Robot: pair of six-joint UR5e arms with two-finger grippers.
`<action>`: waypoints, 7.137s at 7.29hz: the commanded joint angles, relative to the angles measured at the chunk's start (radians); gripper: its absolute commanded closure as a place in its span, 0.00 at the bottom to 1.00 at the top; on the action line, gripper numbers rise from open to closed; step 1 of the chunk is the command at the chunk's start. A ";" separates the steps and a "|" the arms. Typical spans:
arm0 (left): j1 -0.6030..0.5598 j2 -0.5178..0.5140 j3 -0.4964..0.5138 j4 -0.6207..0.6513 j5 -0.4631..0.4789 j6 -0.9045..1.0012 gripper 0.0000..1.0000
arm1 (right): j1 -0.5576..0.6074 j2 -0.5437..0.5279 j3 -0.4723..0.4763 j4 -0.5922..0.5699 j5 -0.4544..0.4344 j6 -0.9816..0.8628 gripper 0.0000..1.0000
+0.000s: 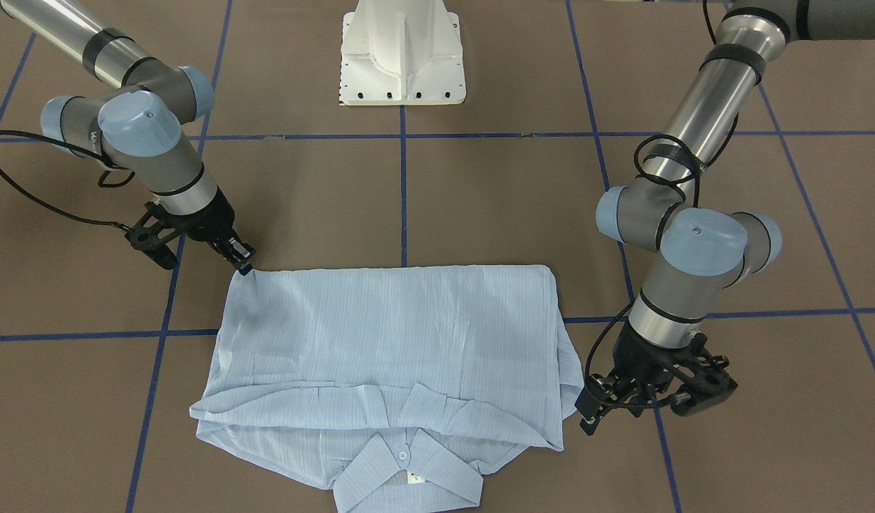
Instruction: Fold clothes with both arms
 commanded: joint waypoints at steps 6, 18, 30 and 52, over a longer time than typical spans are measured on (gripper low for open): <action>-0.002 0.105 -0.286 0.015 -0.104 -0.015 0.04 | -0.309 -0.344 0.425 -0.002 0.363 0.240 1.00; 0.419 0.217 -0.558 0.309 0.031 -0.451 0.39 | 0.084 -0.156 0.237 0.001 0.176 0.020 0.00; 0.028 -0.193 0.123 0.084 0.060 -0.083 1.00 | 0.083 -0.120 0.239 -0.002 0.145 0.033 0.00; -0.072 0.080 -0.274 0.099 -0.127 0.002 0.00 | -0.442 0.234 0.087 -0.379 -0.335 -0.416 0.00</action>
